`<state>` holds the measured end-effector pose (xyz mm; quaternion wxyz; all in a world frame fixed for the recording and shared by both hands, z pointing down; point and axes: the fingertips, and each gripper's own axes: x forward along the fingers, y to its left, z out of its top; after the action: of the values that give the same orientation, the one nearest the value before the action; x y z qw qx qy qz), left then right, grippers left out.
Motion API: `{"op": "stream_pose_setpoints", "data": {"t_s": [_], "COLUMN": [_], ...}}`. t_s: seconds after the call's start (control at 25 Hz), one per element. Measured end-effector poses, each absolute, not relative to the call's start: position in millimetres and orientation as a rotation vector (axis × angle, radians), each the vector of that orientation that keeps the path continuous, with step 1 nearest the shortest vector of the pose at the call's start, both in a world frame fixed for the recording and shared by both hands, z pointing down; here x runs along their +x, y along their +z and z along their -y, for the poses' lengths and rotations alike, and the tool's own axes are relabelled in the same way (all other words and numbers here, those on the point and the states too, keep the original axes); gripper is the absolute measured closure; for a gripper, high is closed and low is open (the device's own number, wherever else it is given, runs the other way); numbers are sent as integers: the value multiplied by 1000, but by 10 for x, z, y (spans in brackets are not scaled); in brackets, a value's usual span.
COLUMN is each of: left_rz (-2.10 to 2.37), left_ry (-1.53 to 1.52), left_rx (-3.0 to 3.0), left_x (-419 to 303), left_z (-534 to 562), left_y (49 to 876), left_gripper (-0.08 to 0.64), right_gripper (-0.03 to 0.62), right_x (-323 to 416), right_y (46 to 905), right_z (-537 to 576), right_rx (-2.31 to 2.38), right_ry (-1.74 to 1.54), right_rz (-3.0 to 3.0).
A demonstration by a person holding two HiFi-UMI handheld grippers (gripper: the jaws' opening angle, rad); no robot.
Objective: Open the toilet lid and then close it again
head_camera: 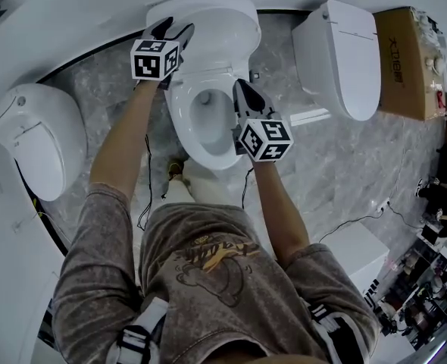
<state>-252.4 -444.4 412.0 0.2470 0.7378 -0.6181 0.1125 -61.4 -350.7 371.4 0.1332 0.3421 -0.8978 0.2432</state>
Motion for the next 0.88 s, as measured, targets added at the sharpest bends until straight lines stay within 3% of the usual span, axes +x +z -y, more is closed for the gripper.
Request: {"op": "stream_pose_setpoints", "data": {"t_s": [0.88], "left_rz": [1530], "left_ry": [52], "left_rx": [2093], "left_x": [-1927], "left_z": [3434], "left_y": [3883], "left_gripper": [311], "right_gripper": [565], "right_x": [-285], "right_y": [3456], "right_z": [2591], "right_rx": [1192], "right_ry": [662], "right_rz": [2590]}}
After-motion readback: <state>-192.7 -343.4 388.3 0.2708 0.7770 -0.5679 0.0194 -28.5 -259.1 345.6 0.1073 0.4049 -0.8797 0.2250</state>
